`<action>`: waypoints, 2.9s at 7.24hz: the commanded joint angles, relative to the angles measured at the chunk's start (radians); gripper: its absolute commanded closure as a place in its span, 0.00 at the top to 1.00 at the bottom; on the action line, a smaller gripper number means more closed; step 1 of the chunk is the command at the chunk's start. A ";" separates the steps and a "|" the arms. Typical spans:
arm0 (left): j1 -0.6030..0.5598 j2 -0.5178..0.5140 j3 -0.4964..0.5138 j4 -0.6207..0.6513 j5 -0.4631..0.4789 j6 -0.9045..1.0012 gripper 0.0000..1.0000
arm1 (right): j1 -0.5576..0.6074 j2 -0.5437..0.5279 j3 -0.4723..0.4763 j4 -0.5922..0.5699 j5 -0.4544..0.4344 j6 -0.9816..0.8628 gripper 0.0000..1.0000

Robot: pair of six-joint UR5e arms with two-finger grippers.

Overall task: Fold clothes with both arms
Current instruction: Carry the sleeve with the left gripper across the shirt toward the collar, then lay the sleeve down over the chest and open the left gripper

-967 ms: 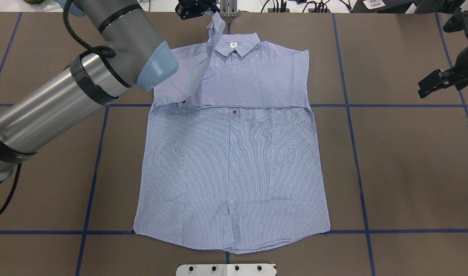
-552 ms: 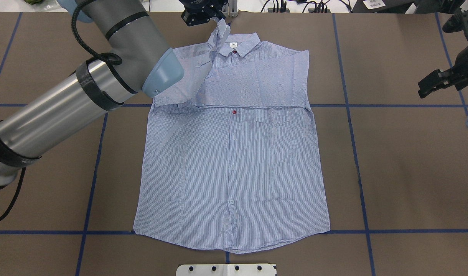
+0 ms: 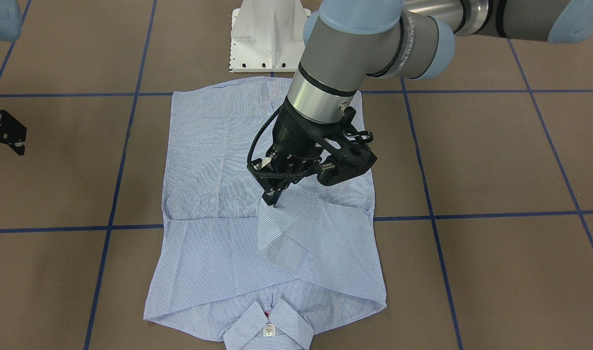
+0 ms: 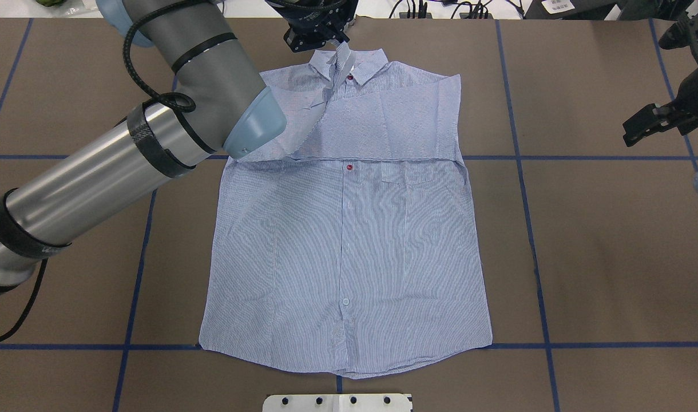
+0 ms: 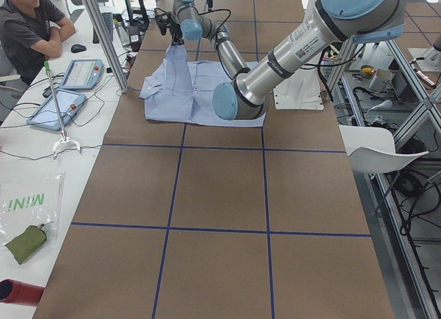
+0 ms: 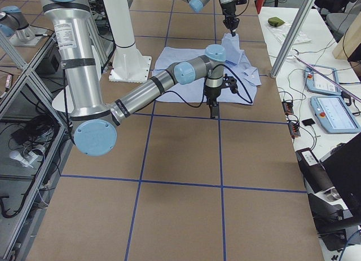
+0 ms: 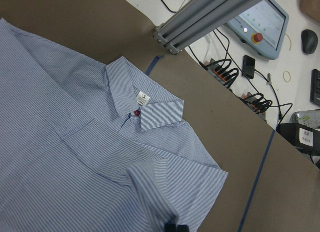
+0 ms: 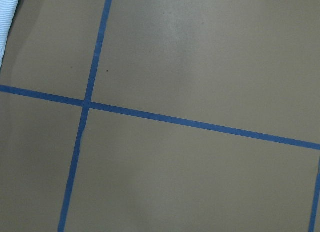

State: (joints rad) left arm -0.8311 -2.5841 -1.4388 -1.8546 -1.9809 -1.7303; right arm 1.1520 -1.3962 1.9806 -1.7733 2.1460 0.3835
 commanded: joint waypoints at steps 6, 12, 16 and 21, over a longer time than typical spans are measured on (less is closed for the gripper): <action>0.087 -0.001 0.186 -0.302 0.088 0.009 0.00 | 0.000 0.011 -0.009 0.000 0.005 0.001 1.00; 0.251 -0.062 0.379 -0.488 0.278 0.011 0.00 | 0.000 0.010 -0.031 0.000 0.008 0.008 1.00; 0.294 -0.087 0.232 -0.525 0.304 0.069 1.00 | 0.000 0.013 -0.037 0.000 0.008 0.008 1.00; 0.290 0.120 -0.041 -0.433 0.223 0.071 1.00 | -0.059 0.002 0.006 0.110 0.078 0.151 1.00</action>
State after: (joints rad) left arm -0.5397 -2.5379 -1.3797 -2.3434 -1.7127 -1.6598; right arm 1.1360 -1.3888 1.9610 -1.7099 2.2094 0.4534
